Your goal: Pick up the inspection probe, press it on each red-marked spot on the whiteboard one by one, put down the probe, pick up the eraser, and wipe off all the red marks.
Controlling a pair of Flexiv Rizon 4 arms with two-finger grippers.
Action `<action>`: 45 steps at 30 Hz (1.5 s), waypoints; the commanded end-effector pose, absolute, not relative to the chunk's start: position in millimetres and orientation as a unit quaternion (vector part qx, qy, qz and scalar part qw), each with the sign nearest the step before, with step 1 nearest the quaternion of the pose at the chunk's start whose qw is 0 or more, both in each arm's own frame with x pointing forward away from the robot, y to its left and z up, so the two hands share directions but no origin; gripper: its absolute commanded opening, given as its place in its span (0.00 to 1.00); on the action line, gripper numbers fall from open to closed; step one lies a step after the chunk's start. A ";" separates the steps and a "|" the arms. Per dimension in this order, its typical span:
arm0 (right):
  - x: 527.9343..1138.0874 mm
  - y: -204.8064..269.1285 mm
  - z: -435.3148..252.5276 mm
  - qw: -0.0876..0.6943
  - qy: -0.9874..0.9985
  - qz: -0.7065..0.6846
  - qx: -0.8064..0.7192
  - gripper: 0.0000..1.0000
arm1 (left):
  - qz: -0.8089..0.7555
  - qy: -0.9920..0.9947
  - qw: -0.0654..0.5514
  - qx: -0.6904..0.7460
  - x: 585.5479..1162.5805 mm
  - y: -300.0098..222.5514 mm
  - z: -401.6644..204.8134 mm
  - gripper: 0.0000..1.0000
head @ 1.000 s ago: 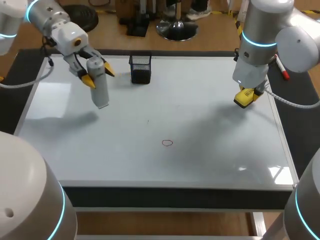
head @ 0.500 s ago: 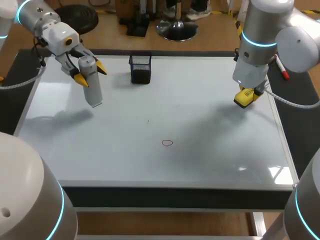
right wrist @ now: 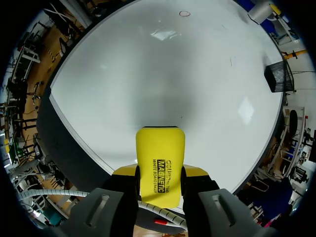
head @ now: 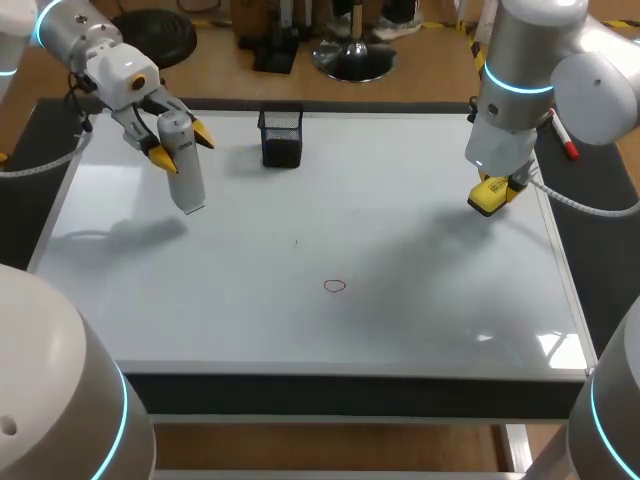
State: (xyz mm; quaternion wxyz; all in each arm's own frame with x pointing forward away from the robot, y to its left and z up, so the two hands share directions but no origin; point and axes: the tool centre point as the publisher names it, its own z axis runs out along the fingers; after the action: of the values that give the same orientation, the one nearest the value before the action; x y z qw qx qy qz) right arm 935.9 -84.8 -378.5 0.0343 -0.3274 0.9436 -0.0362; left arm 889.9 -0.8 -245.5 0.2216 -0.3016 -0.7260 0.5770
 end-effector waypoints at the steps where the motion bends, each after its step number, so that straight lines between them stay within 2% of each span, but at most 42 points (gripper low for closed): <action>1: 936.4 -85.0 -378.2 0.034 0.943 -0.038 -0.328 0.00 | 0.577 -0.725 0.223 -0.303 891.2 -0.2 -245.0 0.00; 14: 929.2 -75.7 -373.7 0.037 0.934 -0.047 -0.352 0.00 | 0.577 -0.725 0.223 -0.303 891.2 -0.2 -245.0 0.00; 27: 865.8 15.0 -364.3 0.041 0.867 -0.064 -0.492 0.00 | 0.577 -0.725 0.223 -0.303 891.2 -0.2 -245.0 0.00; 45: 802.0 121.6 -365.4 0.051 0.787 -0.076 -0.610 0.00 | 0.577 -0.725 0.223 -0.303 891.2 -0.2 -245.0 0.00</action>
State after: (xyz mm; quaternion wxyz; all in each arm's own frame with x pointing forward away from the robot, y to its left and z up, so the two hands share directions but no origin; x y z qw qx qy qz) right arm 805.8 108.3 -362.5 0.0554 -0.6092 0.7891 -0.0551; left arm 890.1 -0.7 -246.0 0.2218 -0.3017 -0.7256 0.5773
